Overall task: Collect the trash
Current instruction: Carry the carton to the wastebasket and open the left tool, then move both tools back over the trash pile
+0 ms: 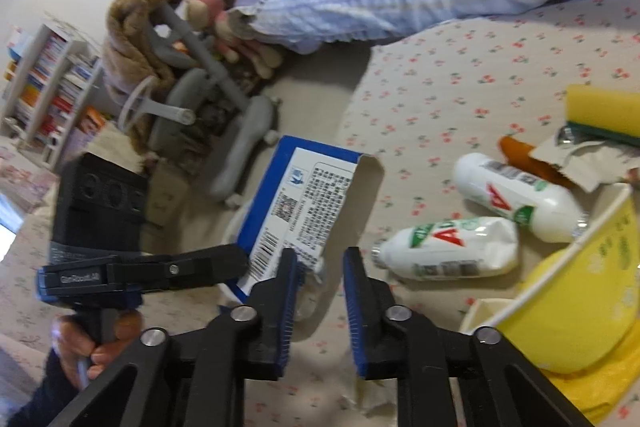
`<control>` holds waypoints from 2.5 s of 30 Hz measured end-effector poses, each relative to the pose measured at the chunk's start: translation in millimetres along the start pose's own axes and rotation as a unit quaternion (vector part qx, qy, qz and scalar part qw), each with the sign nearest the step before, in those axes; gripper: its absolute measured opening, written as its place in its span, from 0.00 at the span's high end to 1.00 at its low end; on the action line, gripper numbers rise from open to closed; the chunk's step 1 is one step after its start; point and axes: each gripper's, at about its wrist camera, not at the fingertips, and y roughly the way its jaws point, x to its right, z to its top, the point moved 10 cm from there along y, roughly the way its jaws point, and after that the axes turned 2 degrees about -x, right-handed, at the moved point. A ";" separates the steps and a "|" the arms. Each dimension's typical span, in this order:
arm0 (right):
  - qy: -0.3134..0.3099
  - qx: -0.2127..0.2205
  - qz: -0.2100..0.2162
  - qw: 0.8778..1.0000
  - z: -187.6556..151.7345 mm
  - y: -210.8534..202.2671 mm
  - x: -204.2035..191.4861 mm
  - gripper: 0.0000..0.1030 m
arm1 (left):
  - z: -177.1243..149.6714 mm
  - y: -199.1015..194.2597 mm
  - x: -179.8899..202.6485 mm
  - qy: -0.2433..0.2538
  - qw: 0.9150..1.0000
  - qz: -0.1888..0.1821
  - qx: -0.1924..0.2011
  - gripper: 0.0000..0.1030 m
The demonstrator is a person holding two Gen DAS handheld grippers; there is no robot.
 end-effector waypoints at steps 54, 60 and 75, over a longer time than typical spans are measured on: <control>-0.086 -0.056 -0.046 0.994 -10.7 124.5 -88.7 0.98 | 7.2 -196.8 -207.5 -0.020 0.898 0.423 0.120 0.70; -0.087 -0.071 -0.051 0.992 -14.9 165.6 -96.8 0.98 | -6.3 -211.9 -229.7 -0.053 0.880 0.457 0.115 0.13; -0.077 -0.086 -0.063 0.991 -20.5 222.3 -102.4 0.65 | -20.8 -233.8 -235.8 -0.052 0.867 0.481 0.118 0.13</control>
